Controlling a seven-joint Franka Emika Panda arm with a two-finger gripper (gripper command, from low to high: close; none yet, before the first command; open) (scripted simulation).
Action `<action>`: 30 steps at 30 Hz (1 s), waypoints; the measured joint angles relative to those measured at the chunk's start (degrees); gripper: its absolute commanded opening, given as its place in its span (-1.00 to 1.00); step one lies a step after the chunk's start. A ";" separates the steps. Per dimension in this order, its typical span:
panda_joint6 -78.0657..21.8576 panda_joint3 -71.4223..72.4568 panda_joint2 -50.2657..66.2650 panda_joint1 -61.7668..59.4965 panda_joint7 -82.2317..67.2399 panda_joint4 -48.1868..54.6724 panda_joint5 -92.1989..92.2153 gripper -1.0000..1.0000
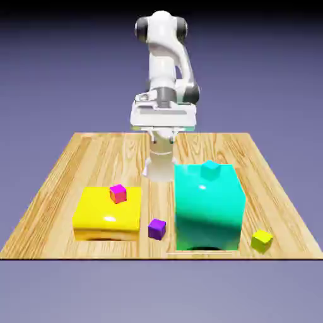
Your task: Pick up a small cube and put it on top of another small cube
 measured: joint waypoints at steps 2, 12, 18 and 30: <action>-1.60 0.07 2.91 -2.05 -4.98 2.28 -3.13 0.00; -7.48 3.82 14.76 -11.48 -29.90 10.09 -15.00 0.00; -9.45 8.56 19.89 -16.56 -44.85 12.12 -19.36 0.00; -13.41 18.02 30.15 -26.74 -74.75 16.19 -28.07 0.00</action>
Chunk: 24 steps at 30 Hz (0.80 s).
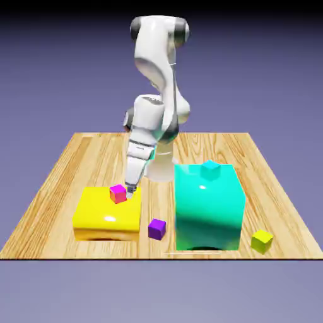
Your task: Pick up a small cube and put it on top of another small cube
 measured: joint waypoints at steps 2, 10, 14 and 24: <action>-0.66 1.58 1.71 -1.69 -4.98 0.68 -1.45 0.00; -3.29 7.89 8.55 -8.43 -24.92 3.39 -7.26 0.00; -4.61 11.05 11.97 -11.81 -34.88 4.74 -10.16 0.00; -7.90 18.94 20.52 -20.27 -59.80 8.13 -17.42 0.00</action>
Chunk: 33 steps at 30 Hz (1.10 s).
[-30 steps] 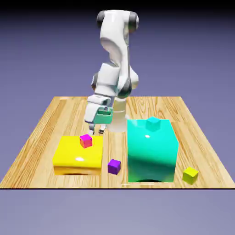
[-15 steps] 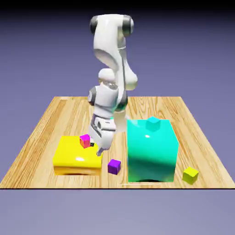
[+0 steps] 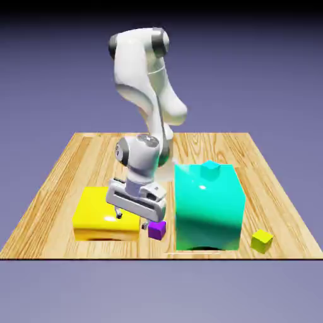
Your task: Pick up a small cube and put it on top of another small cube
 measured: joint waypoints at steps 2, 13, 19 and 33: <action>-0.66 1.58 1.71 -1.69 -4.98 0.68 -1.45 0.00; -3.77 12.69 11.13 -13.81 -32.39 1.54 -7.08 0.00; -4.91 23.73 16.71 -26.20 -47.28 -3.13 -7.73 0.00; -5.86 36.11 20.02 -40.14 -73.12 -12.22 -14.34 0.00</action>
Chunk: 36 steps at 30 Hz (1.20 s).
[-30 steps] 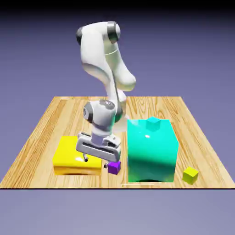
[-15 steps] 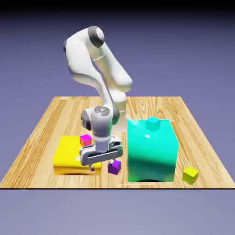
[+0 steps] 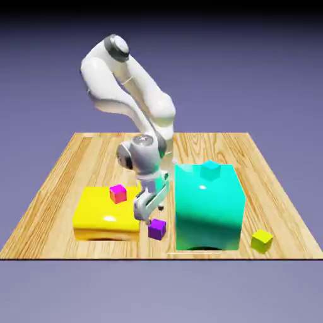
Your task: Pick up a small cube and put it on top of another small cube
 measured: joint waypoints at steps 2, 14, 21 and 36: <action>-0.42 -3.24 3.30 2.39 2.92 1.48 -4.97 0.00; -0.70 -5.60 5.71 4.14 5.12 2.57 -8.70 -1.00; -3.42 -1.34 -0.69 3.89 8.91 3.61 -2.59 -1.00; -0.30 2.46 -2.28 5.37 46.27 21.38 2.94 -1.00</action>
